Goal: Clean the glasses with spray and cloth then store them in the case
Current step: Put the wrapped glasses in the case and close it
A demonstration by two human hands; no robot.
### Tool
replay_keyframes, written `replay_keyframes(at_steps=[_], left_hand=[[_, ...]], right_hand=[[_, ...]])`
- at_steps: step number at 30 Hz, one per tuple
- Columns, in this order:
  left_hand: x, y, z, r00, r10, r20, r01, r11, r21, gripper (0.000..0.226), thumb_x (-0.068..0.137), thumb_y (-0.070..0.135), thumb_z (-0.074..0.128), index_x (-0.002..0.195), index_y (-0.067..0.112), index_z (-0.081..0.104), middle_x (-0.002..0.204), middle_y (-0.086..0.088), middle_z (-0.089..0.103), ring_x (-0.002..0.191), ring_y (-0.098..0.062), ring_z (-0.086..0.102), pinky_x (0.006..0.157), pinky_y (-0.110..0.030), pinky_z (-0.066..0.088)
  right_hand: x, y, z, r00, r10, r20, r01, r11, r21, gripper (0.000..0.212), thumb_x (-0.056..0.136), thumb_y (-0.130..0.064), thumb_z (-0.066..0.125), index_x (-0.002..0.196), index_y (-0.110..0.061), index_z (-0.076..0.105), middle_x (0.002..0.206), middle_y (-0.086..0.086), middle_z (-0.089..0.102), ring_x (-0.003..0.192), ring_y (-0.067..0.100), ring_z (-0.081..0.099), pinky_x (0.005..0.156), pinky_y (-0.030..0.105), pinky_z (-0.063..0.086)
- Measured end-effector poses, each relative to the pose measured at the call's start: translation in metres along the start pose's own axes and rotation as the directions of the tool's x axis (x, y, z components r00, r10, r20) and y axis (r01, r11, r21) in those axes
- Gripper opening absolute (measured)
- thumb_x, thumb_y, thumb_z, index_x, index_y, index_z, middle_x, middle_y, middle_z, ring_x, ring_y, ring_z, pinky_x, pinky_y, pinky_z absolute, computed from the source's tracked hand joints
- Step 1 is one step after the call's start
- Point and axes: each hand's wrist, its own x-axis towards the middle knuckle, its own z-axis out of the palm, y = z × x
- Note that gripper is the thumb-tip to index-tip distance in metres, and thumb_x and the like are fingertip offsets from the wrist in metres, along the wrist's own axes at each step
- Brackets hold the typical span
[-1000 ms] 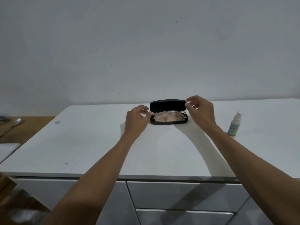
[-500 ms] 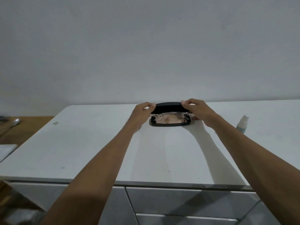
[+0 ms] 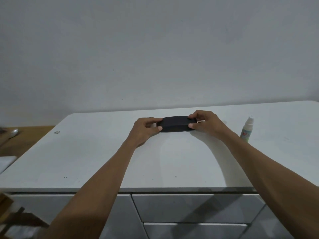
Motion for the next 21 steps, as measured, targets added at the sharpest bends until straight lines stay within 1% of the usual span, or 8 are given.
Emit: replay_keyframes(at_steps=[1, 3, 6, 8, 10, 13, 17, 21], left_hand=[[0.0, 0.0, 0.0, 1.0, 0.0, 0.0, 0.0, 1.0, 0.007, 0.038, 0.077, 0.023, 0.085, 0.112, 0.034, 0.076, 0.104, 0.019, 0.073, 0.109, -0.013, 0.065, 0.1, -0.034, 0.051], [-0.002, 0.003, 0.001, 1.0, 0.01, 0.016, -0.01, 1.0, 0.027, 0.045, 0.072, 0.018, 0.087, 0.113, 0.033, 0.075, 0.117, 0.01, 0.072, 0.118, -0.015, 0.063, 0.101, -0.032, 0.05], [-0.004, 0.008, 0.004, 1.0, 0.008, 0.014, -0.009, 0.999, 0.046, 0.048, 0.065, 0.019, 0.089, 0.108, 0.035, 0.073, 0.119, 0.003, 0.069, 0.117, -0.017, 0.062, 0.1, -0.034, 0.051], [-0.005, 0.01, 0.008, 1.0, 0.007, -0.009, -0.007, 0.999, 0.046, 0.044, 0.065, 0.02, 0.091, 0.103, 0.033, 0.071, 0.118, -0.002, 0.067, 0.113, -0.02, 0.061, 0.094, -0.033, 0.052], [-0.004, 0.01, 0.013, 0.999, 0.033, -0.039, -0.03, 0.997, 0.071, 0.039, 0.067, 0.02, 0.09, 0.098, 0.03, 0.069, 0.112, -0.005, 0.068, 0.102, -0.023, 0.064, 0.089, -0.037, 0.055], [-0.005, 0.009, 0.02, 0.995, 0.045, -0.091, -0.042, 0.999, 0.029, 0.034, 0.071, 0.008, 0.089, 0.097, 0.018, 0.069, 0.105, -0.011, 0.069, 0.084, -0.021, 0.061, 0.083, -0.038, 0.06], [-0.003, 0.009, 0.02, 0.994, 0.04, -0.099, -0.042, 0.999, -0.02, 0.034, 0.071, 0.0, 0.087, 0.1, 0.008, 0.071, 0.101, -0.011, 0.066, 0.082, -0.019, 0.063, 0.074, -0.021, 0.058], [0.015, 0.013, 0.017, 0.996, -0.002, -0.093, -0.013, 0.987, -0.16, 0.032, 0.07, -0.013, 0.083, 0.095, -0.002, 0.068, 0.102, -0.016, 0.061, 0.085, -0.019, 0.061, 0.074, -0.031, 0.063]], right_hand=[[-0.001, -0.002, 0.0, 1.0, 0.004, -0.014, -0.004, 1.0, -0.008, 0.003, 0.089, -0.028, 0.076, 0.091, -0.027, 0.075, 0.109, -0.01, 0.074, 0.108, 0.012, 0.067, 0.093, 0.03, 0.048], [0.001, -0.005, 0.0, 0.999, 0.003, -0.034, -0.005, 0.999, -0.037, 0.014, 0.096, -0.034, 0.066, 0.087, -0.025, 0.073, 0.101, -0.007, 0.075, 0.099, 0.017, 0.067, 0.086, 0.03, 0.047], [-0.002, -0.011, 0.001, 1.0, 0.015, -0.007, -0.015, 0.999, -0.04, 0.005, 0.09, -0.026, 0.074, 0.093, -0.024, 0.072, 0.104, -0.006, 0.074, 0.099, 0.014, 0.068, 0.081, 0.024, 0.048], [-0.007, -0.013, 0.005, 1.0, 0.009, 0.017, -0.007, 0.996, -0.087, 0.026, 0.08, -0.021, 0.083, 0.1, -0.022, 0.067, 0.108, -0.006, 0.07, 0.097, 0.013, 0.068, 0.075, 0.021, 0.052], [-0.01, -0.013, 0.011, 1.0, -0.018, -0.002, 0.018, 0.991, -0.136, 0.035, 0.075, -0.019, 0.087, 0.101, -0.022, 0.063, 0.109, -0.003, 0.069, 0.098, 0.02, 0.068, 0.08, 0.032, 0.056], [-0.012, -0.011, 0.017, 0.998, -0.055, -0.038, 0.047, 0.981, -0.186, 0.034, 0.075, -0.02, 0.085, 0.097, -0.024, 0.059, 0.102, 0.002, 0.071, 0.097, 0.028, 0.066, 0.083, 0.043, 0.055], [-0.009, -0.01, 0.016, 0.995, -0.079, -0.052, 0.066, 0.974, -0.215, 0.03, 0.076, -0.022, 0.085, 0.092, -0.024, 0.059, 0.097, 0.003, 0.071, 0.094, 0.028, 0.064, 0.072, 0.034, 0.048], [0.008, -0.01, 0.015, 0.996, -0.071, -0.058, 0.059, 0.98, -0.189, 0.028, 0.077, -0.019, 0.084, 0.094, -0.021, 0.061, 0.101, 0.004, 0.071, 0.098, 0.027, 0.065, 0.076, 0.034, 0.05]])
